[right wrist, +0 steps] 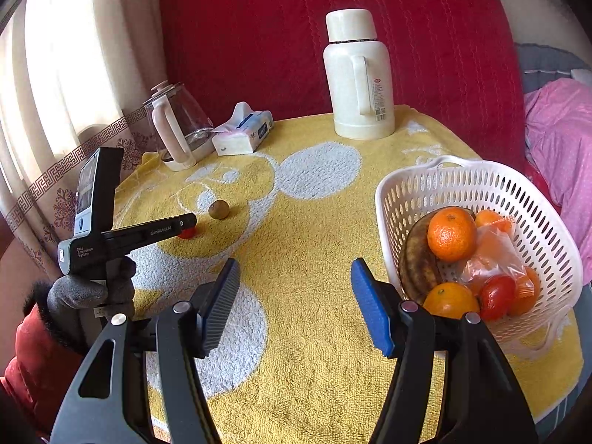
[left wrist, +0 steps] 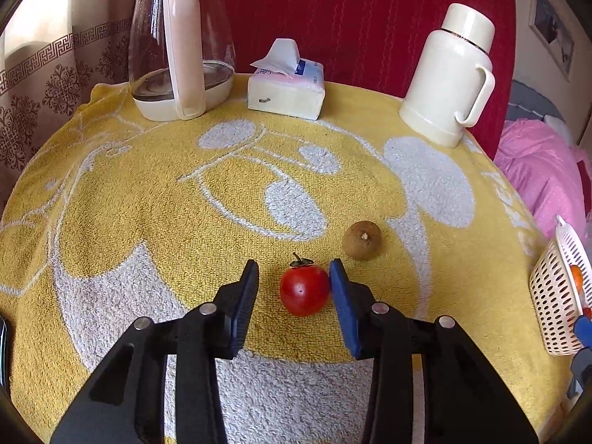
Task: Organize fruits
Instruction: 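Move the left tool to the remaining red tomato and close on it, then close the right tool on the brown kiwi while the left tool holds the tomato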
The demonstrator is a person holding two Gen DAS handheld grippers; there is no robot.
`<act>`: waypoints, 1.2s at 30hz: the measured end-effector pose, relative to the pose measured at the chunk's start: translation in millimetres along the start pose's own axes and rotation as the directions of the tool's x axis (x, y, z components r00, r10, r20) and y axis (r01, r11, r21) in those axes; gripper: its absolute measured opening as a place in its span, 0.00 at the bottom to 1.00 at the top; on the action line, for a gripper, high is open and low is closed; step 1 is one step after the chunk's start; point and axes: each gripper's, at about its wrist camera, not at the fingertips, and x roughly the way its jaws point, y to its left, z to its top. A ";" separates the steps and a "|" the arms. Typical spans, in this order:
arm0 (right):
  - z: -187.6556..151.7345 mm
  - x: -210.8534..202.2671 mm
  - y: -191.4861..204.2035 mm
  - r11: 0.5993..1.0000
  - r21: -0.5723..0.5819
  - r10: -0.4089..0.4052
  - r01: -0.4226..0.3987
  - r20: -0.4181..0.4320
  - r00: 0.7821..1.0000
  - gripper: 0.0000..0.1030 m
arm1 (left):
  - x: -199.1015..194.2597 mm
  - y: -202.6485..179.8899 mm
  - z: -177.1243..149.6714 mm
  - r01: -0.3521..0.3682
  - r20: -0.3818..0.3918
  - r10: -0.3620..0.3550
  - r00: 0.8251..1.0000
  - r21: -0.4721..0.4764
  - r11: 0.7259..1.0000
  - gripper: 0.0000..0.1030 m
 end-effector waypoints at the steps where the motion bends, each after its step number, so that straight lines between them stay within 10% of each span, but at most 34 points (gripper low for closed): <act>1: -0.1 0.4 0.0 1.000 -0.001 0.001 -0.001 -0.002 1.000 0.62 | 0.3 -0.7 -0.4 0.003 -0.002 -0.003 1.000 0.003 1.000 0.34; 26: -1.7 3.8 5.5 1.000 -0.017 -0.004 0.004 -0.007 1.000 0.62 | 2.6 -3.8 -3.3 0.044 -0.026 -0.044 0.999 0.004 0.999 0.27; 36: 11.4 11.0 22.0 0.997 -0.068 0.019 -0.020 -0.024 1.000 0.62 | -33.3 -8.0 1.6 0.013 0.096 -0.015 0.995 0.022 1.000 0.27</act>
